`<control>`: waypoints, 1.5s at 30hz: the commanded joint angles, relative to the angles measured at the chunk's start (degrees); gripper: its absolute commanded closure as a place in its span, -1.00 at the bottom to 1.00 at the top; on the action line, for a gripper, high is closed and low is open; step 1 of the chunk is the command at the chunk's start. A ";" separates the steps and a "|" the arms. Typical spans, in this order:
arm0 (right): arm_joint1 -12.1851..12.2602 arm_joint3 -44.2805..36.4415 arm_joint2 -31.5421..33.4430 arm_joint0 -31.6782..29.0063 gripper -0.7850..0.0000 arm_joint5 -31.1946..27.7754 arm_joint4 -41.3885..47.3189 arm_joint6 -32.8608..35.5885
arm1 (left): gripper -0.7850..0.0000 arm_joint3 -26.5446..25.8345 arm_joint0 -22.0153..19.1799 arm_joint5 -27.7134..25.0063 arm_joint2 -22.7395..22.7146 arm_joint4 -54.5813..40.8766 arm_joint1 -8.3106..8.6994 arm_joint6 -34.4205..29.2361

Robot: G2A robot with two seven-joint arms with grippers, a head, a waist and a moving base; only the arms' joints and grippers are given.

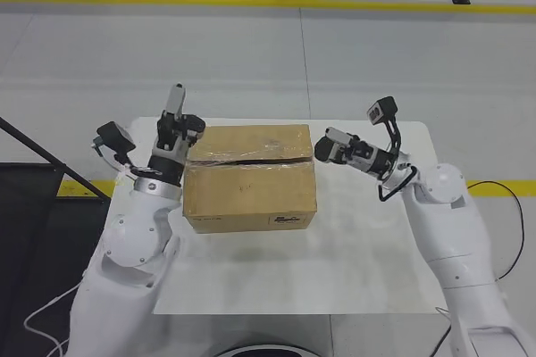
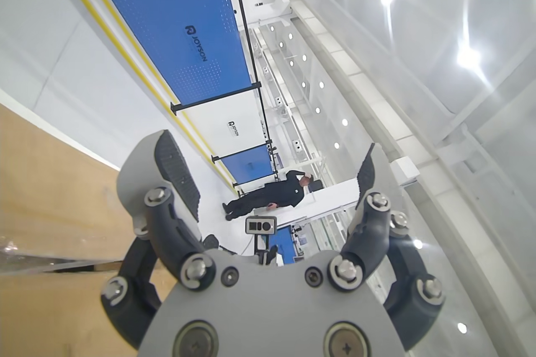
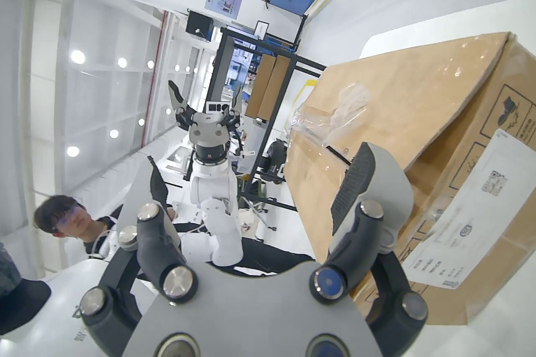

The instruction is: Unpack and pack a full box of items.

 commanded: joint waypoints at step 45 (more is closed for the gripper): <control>-4.48 -14.26 -27.12 16.78 -1.00 24.28 -69.68 -6.97 | -1.00 2.11 16.33 -6.79 -18.87 -8.03 1.27 -14.86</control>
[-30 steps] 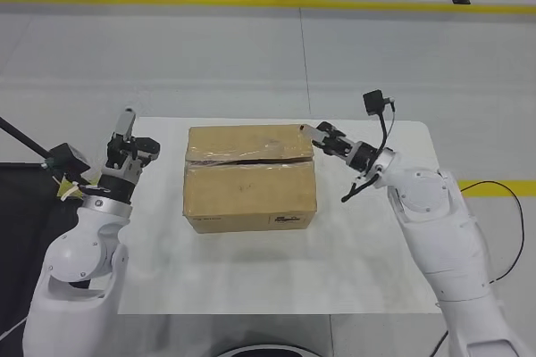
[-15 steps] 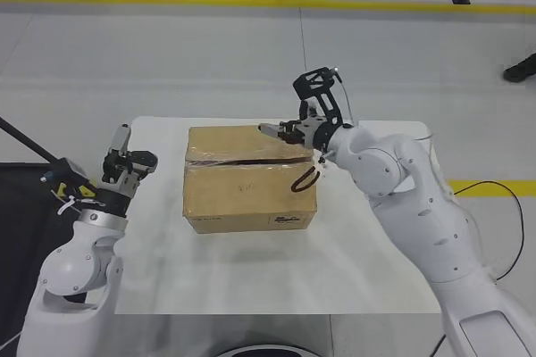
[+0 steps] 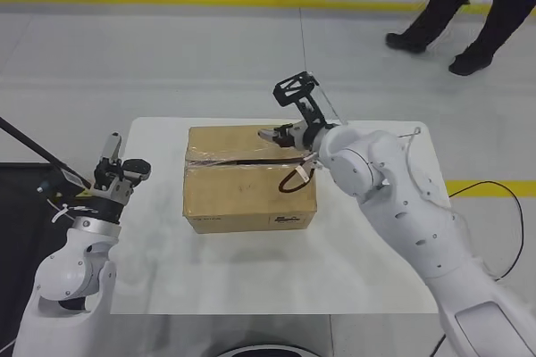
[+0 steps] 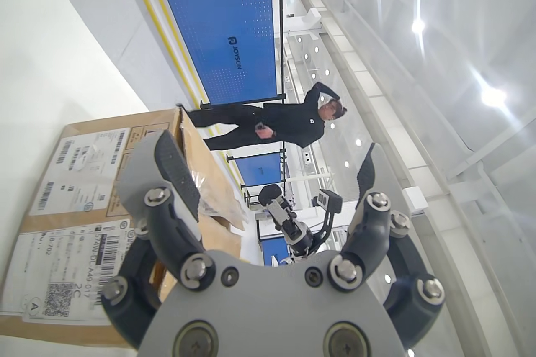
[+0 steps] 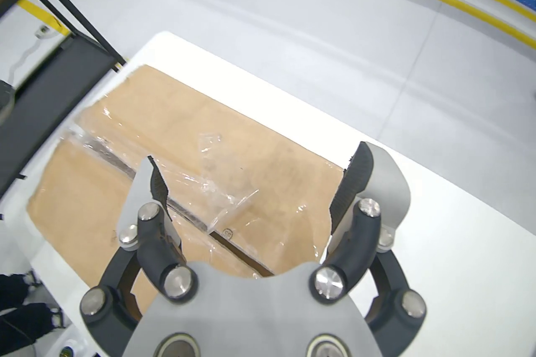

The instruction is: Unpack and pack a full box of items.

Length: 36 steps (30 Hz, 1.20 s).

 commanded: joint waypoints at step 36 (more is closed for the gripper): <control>-11.02 12.15 -14.00 13.30 -0.17 -2.56 -9.52 18.63 | -1.00 1.59 -1.47 0.68 -1.13 -0.66 0.10 -1.20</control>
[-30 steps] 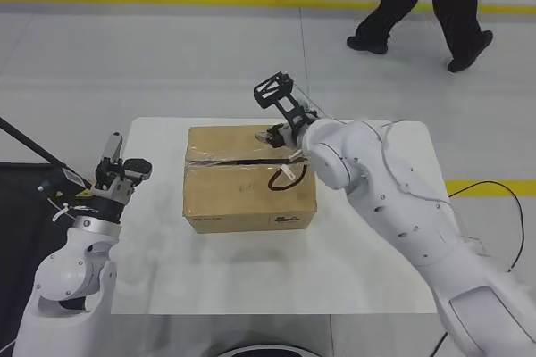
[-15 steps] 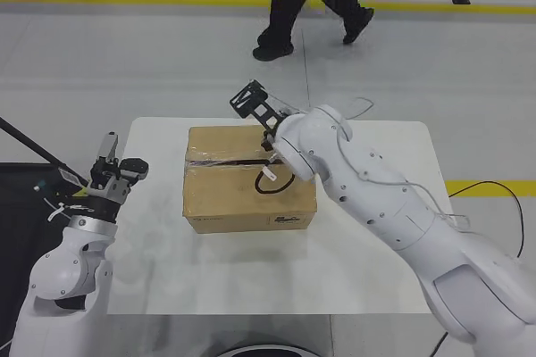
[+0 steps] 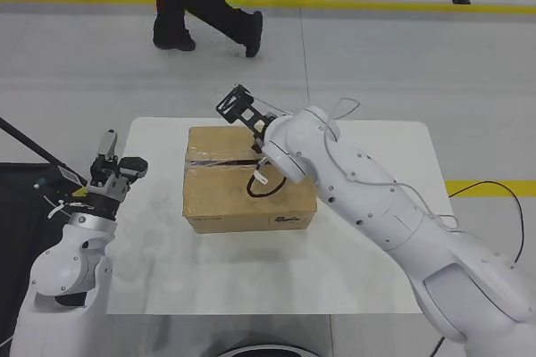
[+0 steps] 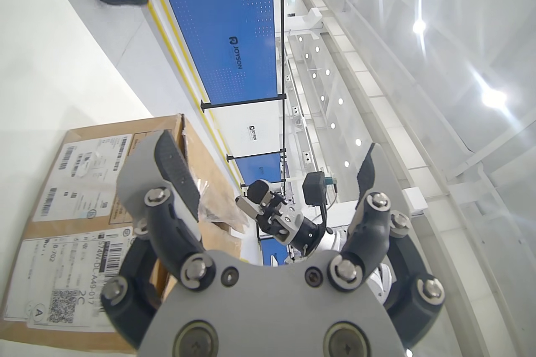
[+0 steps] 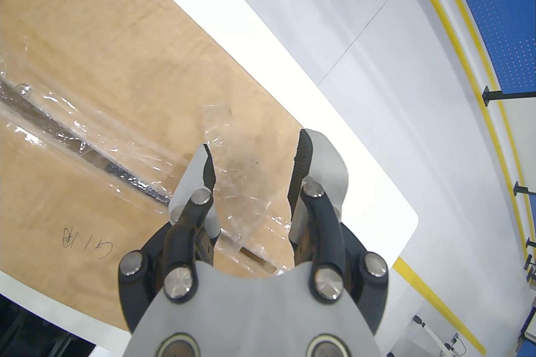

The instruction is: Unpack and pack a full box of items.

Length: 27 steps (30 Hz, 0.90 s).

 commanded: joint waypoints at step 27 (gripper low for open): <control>-1.84 -0.16 3.56 -3.11 0.87 -1.80 -6.30 3.73 | -1.00 0.23 -0.77 0.26 0.33 0.11 -0.02 0.21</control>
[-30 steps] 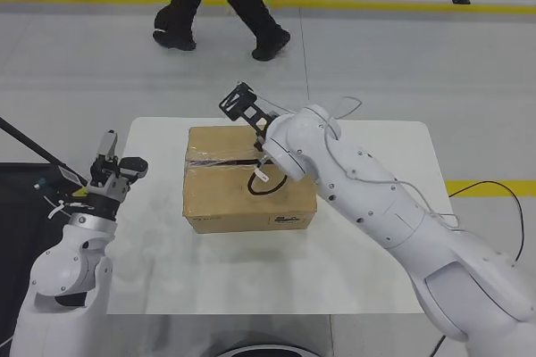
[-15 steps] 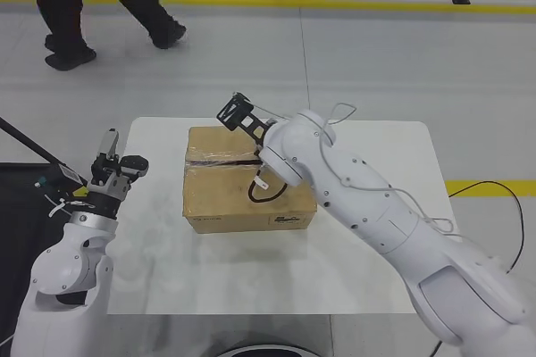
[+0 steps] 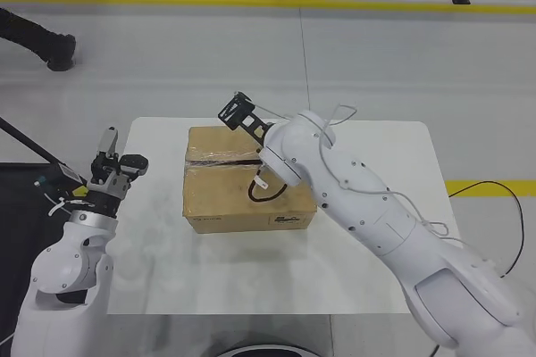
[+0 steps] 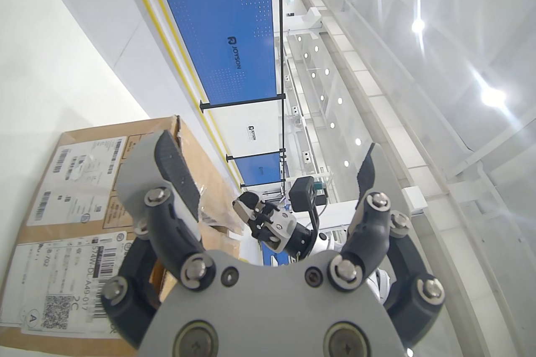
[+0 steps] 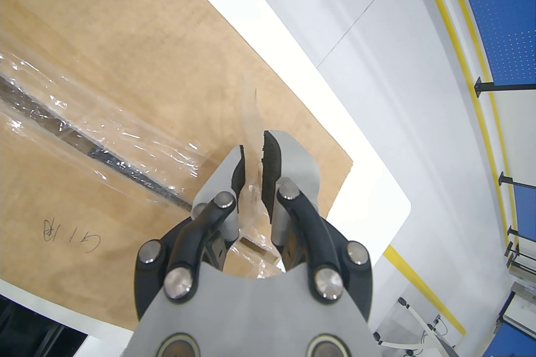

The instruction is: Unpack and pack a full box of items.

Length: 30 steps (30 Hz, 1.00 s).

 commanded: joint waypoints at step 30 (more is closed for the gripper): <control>4.48 -26.47 14.30 -31.26 1.00 8.26 -19.62 -34.59 | -1.00 -2.49 -6.04 5.60 2.74 -0.21 0.80 -9.51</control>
